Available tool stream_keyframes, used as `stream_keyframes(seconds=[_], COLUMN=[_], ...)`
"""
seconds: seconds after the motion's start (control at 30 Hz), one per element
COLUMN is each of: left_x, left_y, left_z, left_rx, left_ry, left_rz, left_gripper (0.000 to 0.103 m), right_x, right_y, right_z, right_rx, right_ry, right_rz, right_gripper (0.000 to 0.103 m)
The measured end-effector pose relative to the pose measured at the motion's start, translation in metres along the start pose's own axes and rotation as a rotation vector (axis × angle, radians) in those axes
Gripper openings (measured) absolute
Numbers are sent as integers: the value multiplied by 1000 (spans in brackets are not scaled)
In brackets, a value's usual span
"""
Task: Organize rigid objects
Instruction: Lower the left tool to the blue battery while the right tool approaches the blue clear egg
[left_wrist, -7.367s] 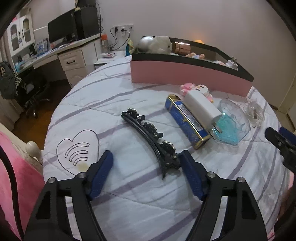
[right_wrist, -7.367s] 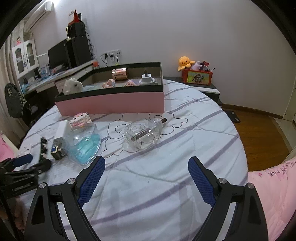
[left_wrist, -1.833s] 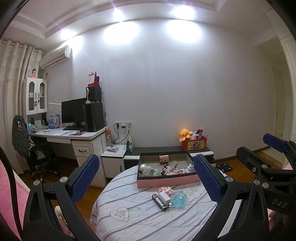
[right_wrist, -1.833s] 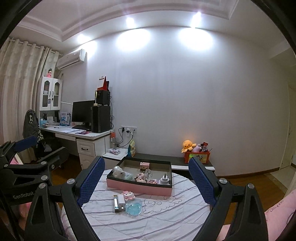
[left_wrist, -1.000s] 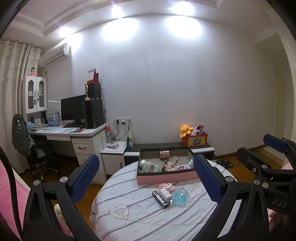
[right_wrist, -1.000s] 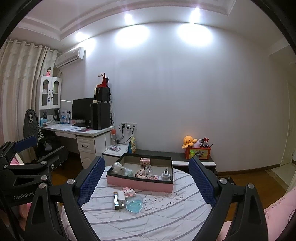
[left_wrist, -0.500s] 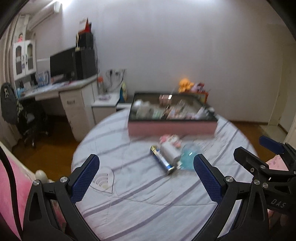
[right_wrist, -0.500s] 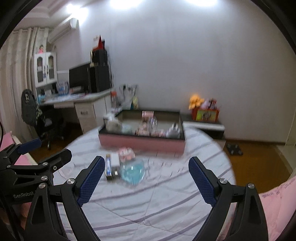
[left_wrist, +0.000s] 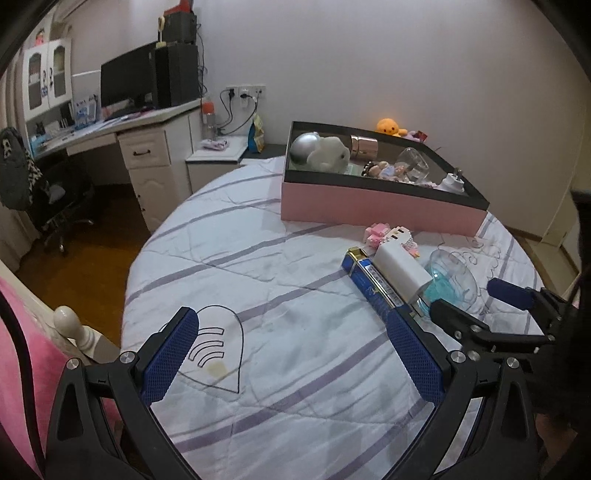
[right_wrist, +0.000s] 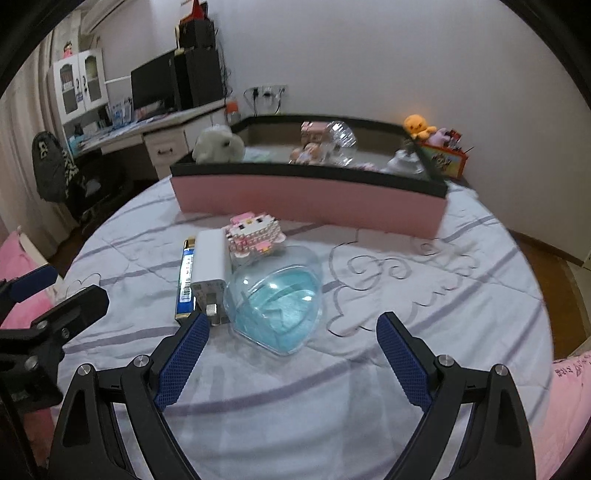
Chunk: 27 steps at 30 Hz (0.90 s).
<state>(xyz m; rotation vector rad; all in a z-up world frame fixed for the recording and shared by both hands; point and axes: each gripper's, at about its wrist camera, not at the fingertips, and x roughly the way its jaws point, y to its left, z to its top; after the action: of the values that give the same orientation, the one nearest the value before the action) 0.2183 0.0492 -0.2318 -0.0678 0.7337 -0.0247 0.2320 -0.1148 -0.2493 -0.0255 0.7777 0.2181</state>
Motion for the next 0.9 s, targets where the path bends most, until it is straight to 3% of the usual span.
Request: stream_keyframes(seconds=[0.2,0.27,0.33,0.57,0.67,0.77,0.9], left_x=[11,17,25,62,71,74,70], left_y=[-10,-17,-25,-44,-51,-52,-53], left_z=[4,4,4,9,12,14,16], left_rx=[9,11,27,37,71,88,116], left_ry=[34,56,74,181,195,189,160], left_rz=[-90,-108,-115,-61,10,3,11], left_gripper=[103,103,103,103,102,94,55], right_x=[12,12,9,7,13,23,34], right_y=[-8,-17,-29,-47,-46,-45,-44], right_z=[9,8,3,4,9,15,24], right_rx=[22,47,61,79,70,58,36], right_ry=[51,59,63,68,73,94,104], right_rz=[42,55,29,29,30,21,10], right_gripper=[90,77,58,58,59,58,67])
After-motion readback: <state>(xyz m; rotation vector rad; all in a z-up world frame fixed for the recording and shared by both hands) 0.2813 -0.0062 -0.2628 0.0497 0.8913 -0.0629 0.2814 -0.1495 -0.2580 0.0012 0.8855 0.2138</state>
